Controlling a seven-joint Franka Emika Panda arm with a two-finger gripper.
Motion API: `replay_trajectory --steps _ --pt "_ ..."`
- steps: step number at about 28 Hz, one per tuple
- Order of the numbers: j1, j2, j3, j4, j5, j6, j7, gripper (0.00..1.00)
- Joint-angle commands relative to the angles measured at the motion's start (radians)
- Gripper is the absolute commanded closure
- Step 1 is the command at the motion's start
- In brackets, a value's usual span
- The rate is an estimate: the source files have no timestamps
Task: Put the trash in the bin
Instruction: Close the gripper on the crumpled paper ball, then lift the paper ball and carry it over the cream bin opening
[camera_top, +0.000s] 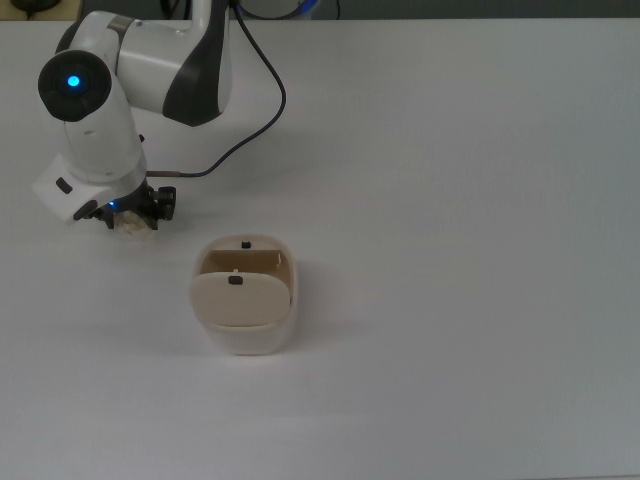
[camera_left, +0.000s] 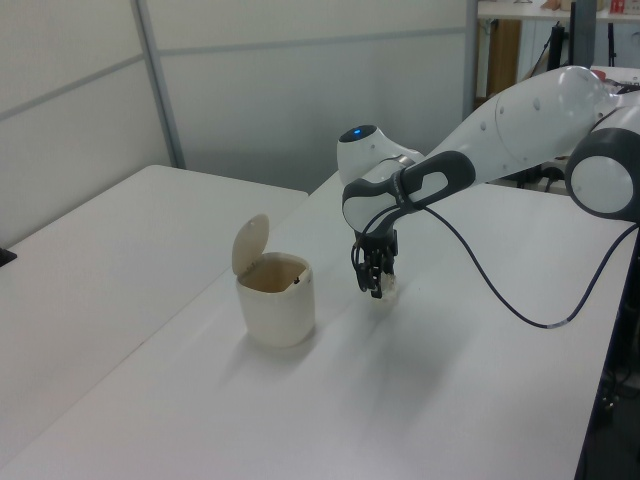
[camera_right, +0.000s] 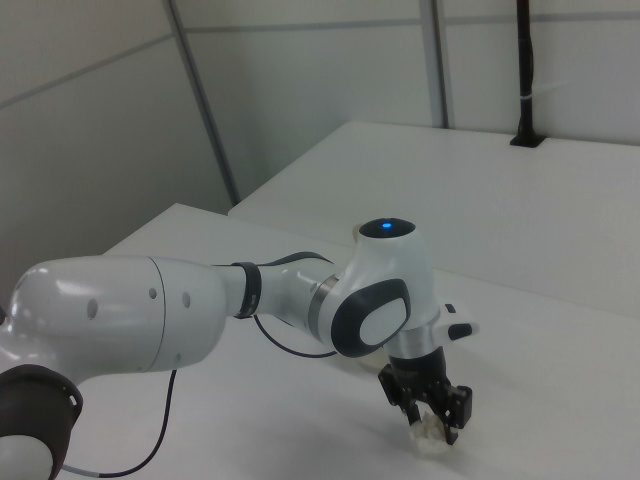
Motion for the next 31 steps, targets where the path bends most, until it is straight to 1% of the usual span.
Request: replay_trajectory --steps 1,2,7,8,9,12,13,14,16,18,21,23,24,28,31 --pt "0.002 -0.017 -0.007 -0.032 -0.019 0.011 -0.02 0.54" --pt "0.002 -0.023 -0.007 -0.032 -0.019 0.008 -0.02 0.54" --pt "0.002 -0.129 -0.004 -0.023 0.002 -0.039 -0.025 0.54" --pt "0.005 -0.169 0.001 -0.015 0.022 -0.079 -0.029 0.54" --pt "0.006 -0.187 0.002 -0.005 0.036 -0.096 -0.031 0.54" --pt "0.012 -0.229 0.004 0.023 0.088 -0.131 -0.031 0.53" --pt "0.015 -0.247 0.005 0.038 0.115 -0.134 -0.026 0.53" --pt "0.019 -0.252 0.007 0.046 0.128 -0.135 -0.022 0.52" --pt "0.038 -0.25 0.01 0.063 0.145 -0.131 -0.017 0.5" --pt "0.061 -0.246 0.011 0.077 0.155 -0.122 -0.006 0.5" --pt "0.088 -0.229 0.011 0.089 0.158 -0.09 0.038 0.5" --pt "0.106 -0.224 0.011 0.089 0.158 -0.056 0.051 0.5" --pt "0.126 -0.218 0.013 0.087 0.158 -0.026 0.051 0.5" --pt "0.155 -0.186 0.011 0.089 0.161 0.052 0.058 0.49" --pt "0.178 -0.154 0.013 0.091 0.162 0.144 0.104 0.49"
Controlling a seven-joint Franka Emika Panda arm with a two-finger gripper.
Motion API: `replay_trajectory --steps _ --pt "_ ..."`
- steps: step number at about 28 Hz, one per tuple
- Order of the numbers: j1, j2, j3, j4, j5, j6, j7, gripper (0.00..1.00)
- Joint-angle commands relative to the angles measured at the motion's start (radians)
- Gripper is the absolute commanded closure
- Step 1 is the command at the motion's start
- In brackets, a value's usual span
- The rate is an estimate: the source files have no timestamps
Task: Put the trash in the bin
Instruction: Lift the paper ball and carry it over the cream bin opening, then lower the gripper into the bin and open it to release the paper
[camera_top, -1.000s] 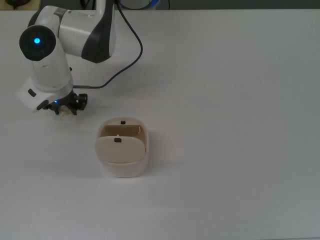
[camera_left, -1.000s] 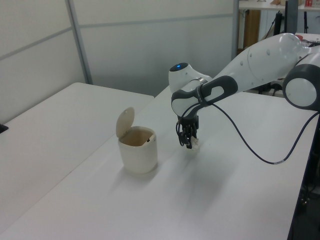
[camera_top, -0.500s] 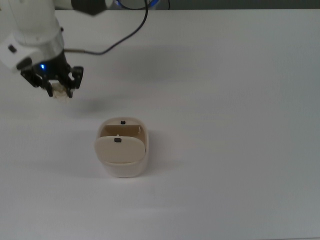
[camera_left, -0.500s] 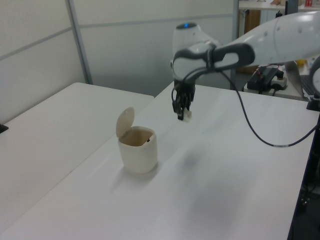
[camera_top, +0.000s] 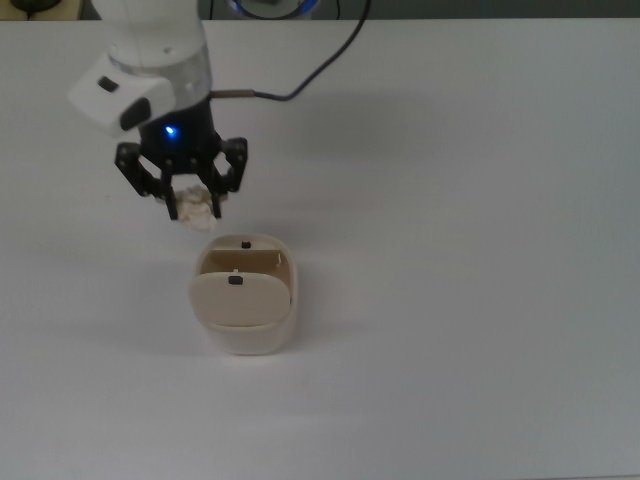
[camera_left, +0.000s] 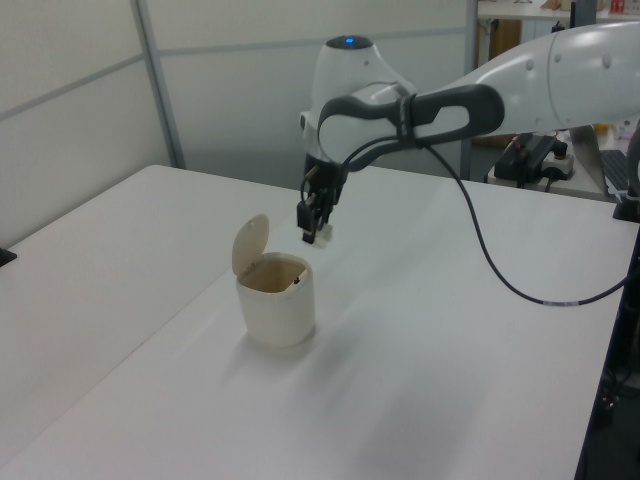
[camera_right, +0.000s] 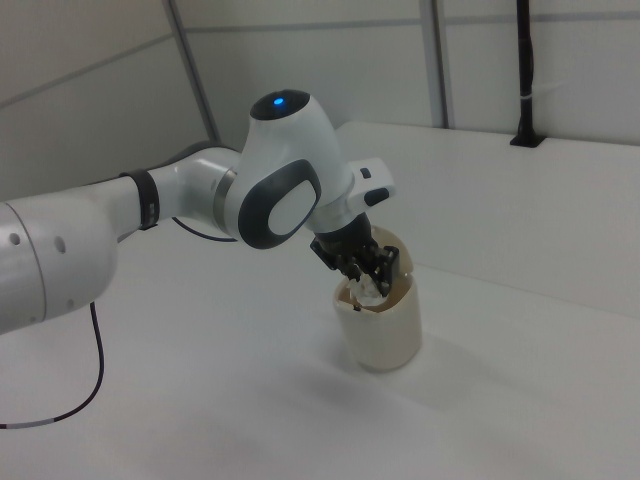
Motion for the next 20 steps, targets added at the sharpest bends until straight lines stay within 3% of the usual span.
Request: replay_trajectory --steps 1,9,10,11,20 --pt "0.037 0.054 -0.006 0.014 0.013 0.124 0.069 0.49" --pt "0.065 0.098 -0.007 0.019 0.005 0.232 0.116 0.43" --pt "0.069 0.107 -0.006 0.019 0.005 0.241 0.129 0.15" --pt "0.073 0.11 -0.007 0.019 0.007 0.246 0.135 0.0" --pt "0.077 0.106 -0.007 0.019 0.001 0.249 0.146 0.0"
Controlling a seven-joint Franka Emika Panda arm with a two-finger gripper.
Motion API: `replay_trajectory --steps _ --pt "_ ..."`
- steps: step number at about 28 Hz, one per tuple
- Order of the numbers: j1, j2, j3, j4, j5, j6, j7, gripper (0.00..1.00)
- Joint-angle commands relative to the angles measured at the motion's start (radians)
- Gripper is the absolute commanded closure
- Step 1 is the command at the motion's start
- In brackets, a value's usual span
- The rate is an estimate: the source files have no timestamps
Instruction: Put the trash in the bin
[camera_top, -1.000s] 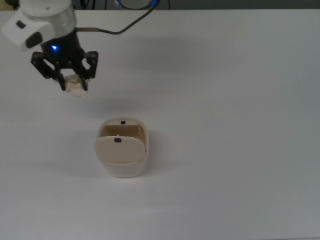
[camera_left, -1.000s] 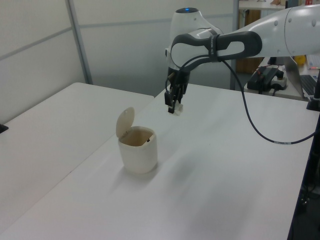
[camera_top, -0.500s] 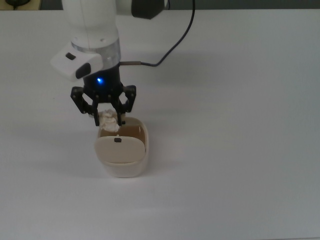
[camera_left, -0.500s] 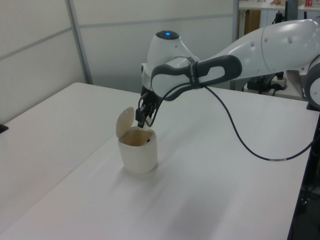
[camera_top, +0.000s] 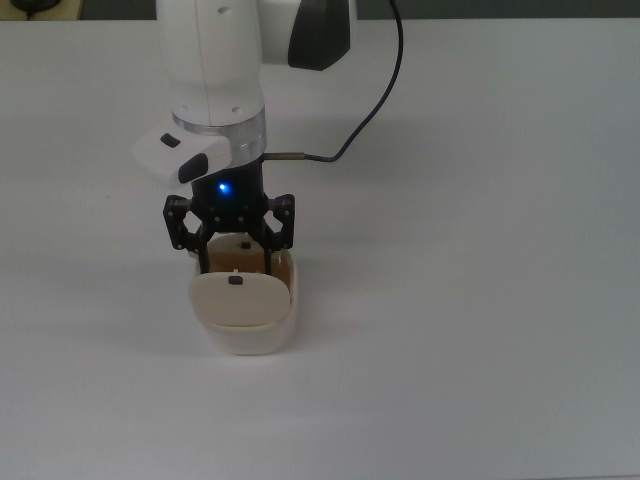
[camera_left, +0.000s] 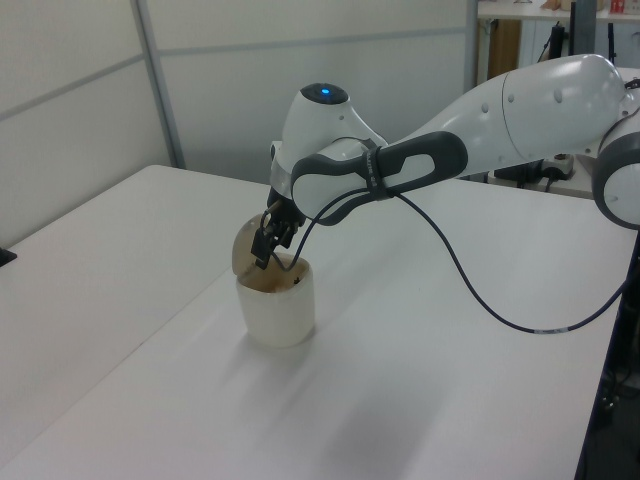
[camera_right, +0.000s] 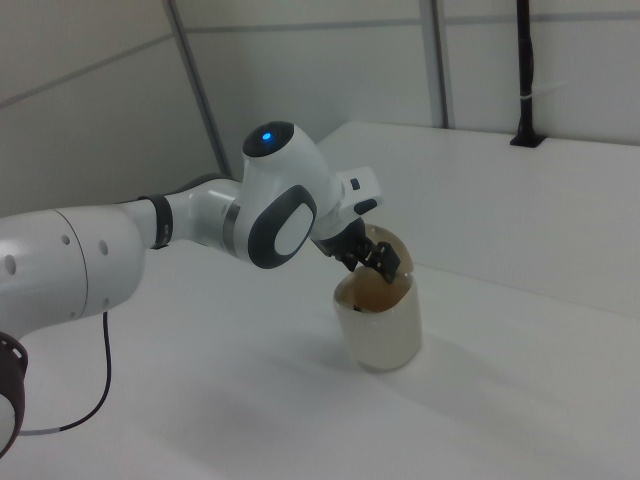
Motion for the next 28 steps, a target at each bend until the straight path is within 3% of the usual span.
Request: replay_trajectory --steps 1,4,15,28 --pt "0.01 -0.004 -0.007 0.009 0.001 0.004 0.013 0.0" --pt "0.01 -0.016 -0.007 0.006 -0.001 -0.026 0.012 0.0" --pt "-0.001 -0.155 -0.023 0.006 -0.067 -0.451 -0.037 0.0" --pt "-0.015 -0.331 -0.023 0.007 -0.068 -0.735 -0.008 0.0"
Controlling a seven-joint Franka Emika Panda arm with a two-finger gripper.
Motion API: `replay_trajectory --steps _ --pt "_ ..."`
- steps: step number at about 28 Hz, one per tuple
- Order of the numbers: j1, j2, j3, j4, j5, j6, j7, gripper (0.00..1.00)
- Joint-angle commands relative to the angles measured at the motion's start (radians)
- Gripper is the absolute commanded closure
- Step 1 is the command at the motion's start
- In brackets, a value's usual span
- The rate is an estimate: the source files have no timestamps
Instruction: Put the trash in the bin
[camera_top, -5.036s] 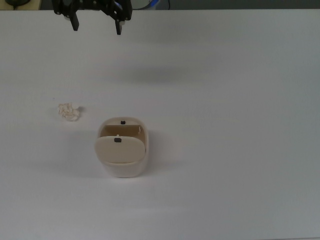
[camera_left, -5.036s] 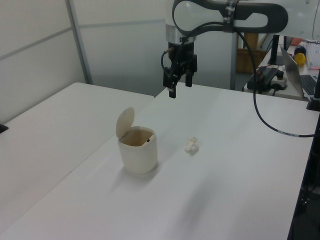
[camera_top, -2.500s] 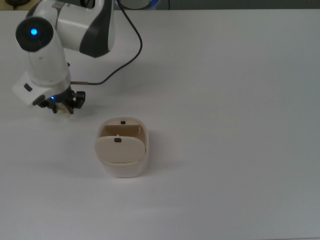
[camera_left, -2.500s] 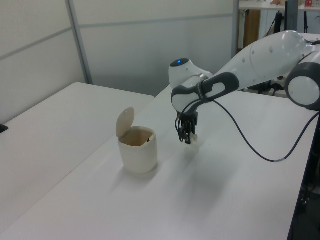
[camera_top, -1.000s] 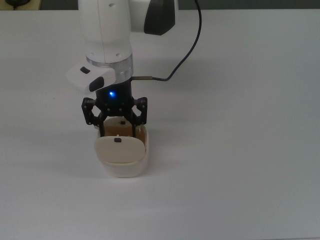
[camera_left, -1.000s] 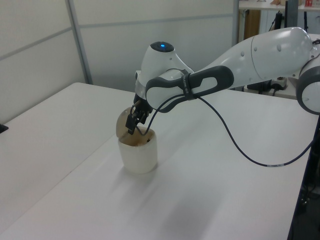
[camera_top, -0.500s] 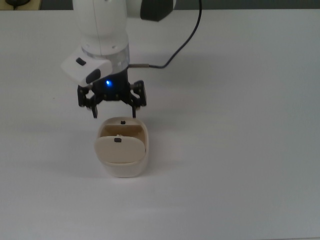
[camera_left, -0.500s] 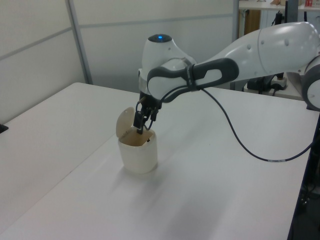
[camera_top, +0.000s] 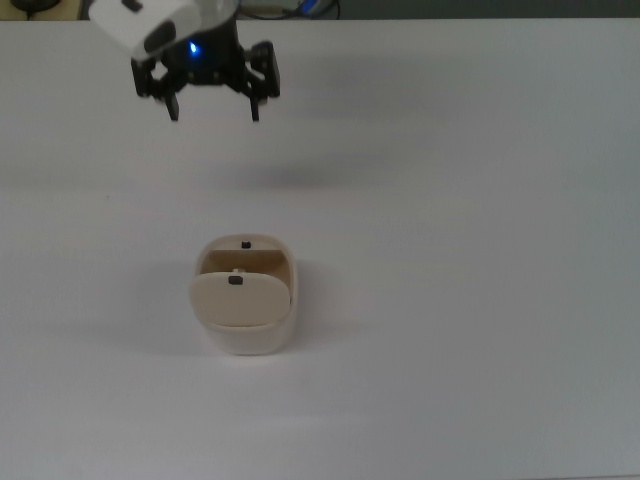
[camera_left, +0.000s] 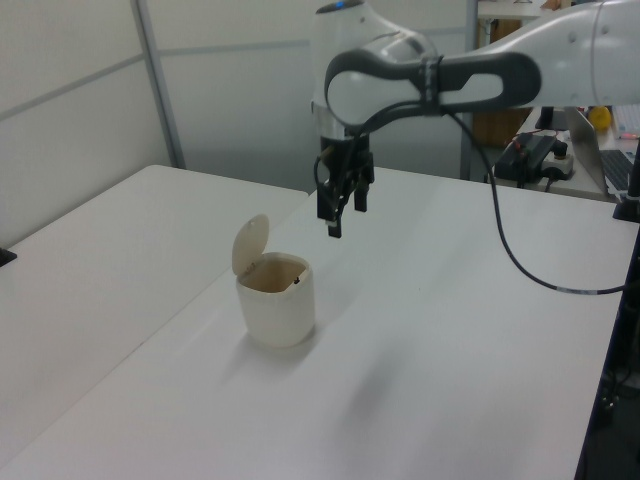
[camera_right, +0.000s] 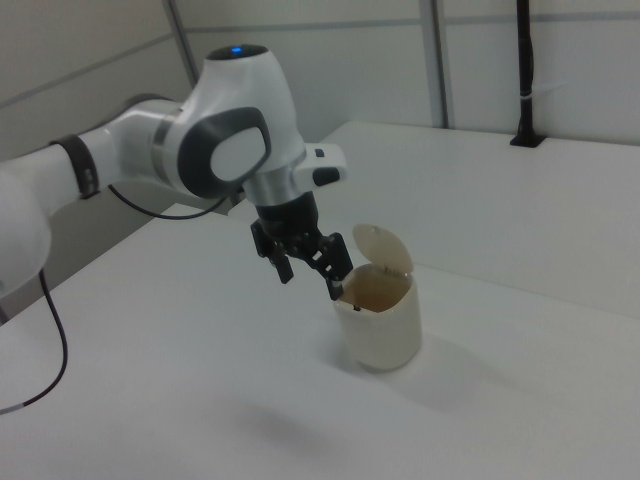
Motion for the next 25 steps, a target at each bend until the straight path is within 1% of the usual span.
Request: replay_trajectory --steps 1,3,5,12,18,25 --pt "0.001 -0.08 -0.005 -0.022 -0.014 -0.078 0.011 0.0" --pt "0.003 -0.096 -0.002 -0.022 -0.019 -0.125 0.034 0.0" --pt "0.003 -0.111 0.001 -0.022 -0.027 -0.136 0.043 0.0" --pt "0.006 -0.13 0.009 -0.022 -0.025 -0.173 0.046 0.0" --pt "0.004 -0.116 0.007 -0.022 -0.028 -0.138 0.034 0.0" --pt "0.003 -0.116 0.002 -0.022 -0.027 -0.141 0.034 0.0"
